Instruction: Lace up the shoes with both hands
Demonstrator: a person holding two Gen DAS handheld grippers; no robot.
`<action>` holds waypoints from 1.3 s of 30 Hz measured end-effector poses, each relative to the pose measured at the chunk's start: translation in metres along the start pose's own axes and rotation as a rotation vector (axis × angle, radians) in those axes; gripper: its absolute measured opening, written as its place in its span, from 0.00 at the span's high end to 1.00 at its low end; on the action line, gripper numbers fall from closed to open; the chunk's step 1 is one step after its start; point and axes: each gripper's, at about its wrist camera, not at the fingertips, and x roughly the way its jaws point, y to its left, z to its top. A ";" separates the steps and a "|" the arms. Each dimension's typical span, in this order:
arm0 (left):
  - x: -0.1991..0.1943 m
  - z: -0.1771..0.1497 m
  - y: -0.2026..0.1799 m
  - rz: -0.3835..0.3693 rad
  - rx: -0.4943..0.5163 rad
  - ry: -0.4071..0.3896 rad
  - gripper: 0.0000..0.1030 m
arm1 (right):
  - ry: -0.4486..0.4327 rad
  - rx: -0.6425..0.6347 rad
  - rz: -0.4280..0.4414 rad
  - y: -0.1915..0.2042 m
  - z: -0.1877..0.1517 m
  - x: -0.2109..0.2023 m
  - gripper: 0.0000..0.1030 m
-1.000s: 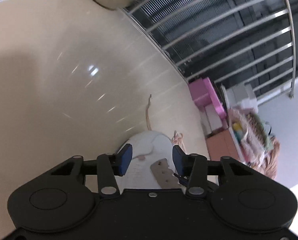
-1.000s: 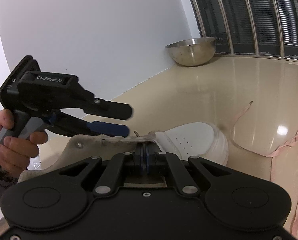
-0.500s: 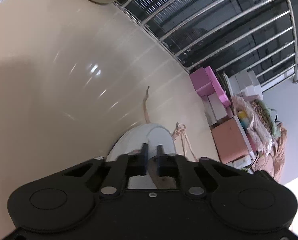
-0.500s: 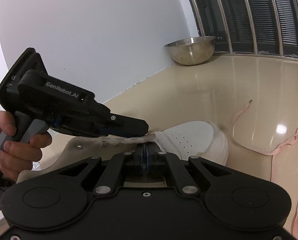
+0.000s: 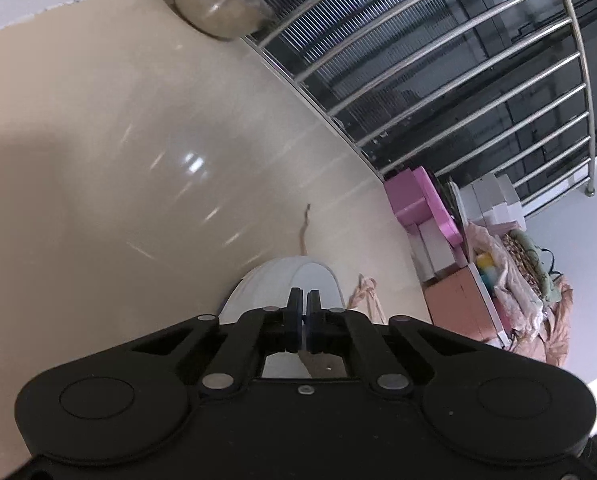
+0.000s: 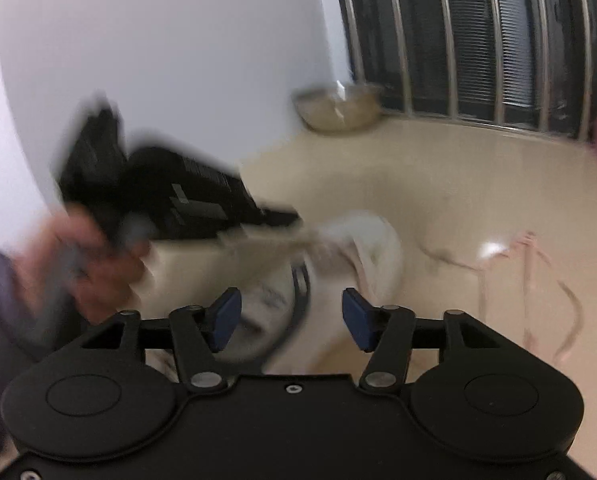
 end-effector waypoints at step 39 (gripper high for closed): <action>0.025 -0.027 -0.075 0.118 0.578 -0.016 1.00 | -0.093 -0.513 -0.043 -0.021 -0.015 -0.036 0.74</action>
